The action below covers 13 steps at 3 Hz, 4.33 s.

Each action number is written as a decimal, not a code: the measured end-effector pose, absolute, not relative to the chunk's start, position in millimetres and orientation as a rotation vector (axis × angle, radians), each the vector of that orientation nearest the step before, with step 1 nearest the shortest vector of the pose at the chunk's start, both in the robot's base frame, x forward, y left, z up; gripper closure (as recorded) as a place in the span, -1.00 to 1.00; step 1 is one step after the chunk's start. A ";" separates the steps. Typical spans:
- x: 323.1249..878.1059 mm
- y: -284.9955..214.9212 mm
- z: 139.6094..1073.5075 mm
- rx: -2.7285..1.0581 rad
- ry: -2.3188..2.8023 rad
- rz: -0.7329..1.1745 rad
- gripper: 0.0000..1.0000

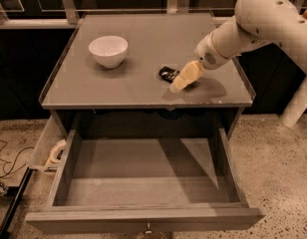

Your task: Place rxbar chocolate into top drawer

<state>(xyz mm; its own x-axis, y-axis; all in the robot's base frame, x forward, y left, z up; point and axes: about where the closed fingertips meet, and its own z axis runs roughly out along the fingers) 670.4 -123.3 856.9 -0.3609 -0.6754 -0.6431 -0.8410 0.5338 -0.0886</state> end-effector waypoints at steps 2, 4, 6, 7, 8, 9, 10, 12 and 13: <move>672.9 -124.0 850.7 -1.196 2.142 0.368 -1.00; 675.8 -124.7 838.1 -1.187 2.166 0.382 -1.00; 681.7 -124.7 823.4 -1.186 2.192 0.399 -1.00; 681.7 -124.6 823.4 -1.186 2.192 0.399 -0.62; 681.7 -124.6 823.4 -1.186 2.192 0.399 -0.15; 681.7 -124.6 823.3 -1.186 2.192 0.399 0.31; 681.7 -124.6 823.3 -1.186 2.192 0.399 0.78; 681.7 -124.5 823.6 -1.186 2.192 0.399 1.00; 681.6 -124.5 832.6 -1.186 2.192 0.399 1.00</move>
Offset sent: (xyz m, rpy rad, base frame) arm 0.0044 -0.0045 -0.0061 0.0490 0.0101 -0.0197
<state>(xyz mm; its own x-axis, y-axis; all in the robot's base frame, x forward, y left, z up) 681.6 -124.5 832.6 -0.4145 -0.6495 -0.6375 -0.8325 0.5536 -0.0228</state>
